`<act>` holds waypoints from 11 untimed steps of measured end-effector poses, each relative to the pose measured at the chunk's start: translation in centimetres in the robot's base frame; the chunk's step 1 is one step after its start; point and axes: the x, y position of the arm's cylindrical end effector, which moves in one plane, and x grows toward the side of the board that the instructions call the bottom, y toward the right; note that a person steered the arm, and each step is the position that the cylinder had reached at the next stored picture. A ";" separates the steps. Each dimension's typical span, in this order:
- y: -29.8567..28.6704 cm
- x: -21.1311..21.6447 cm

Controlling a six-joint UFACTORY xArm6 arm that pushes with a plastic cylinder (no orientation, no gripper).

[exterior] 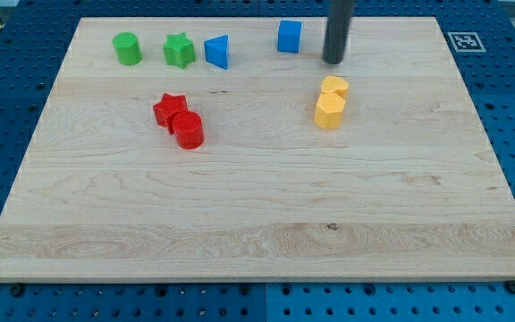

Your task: Move the blue cube right to the blue triangle

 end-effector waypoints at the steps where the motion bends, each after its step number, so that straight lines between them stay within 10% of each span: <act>1: 0.5 0.0; 6: -6.6 -8.1; 11: -8.2 -5.4</act>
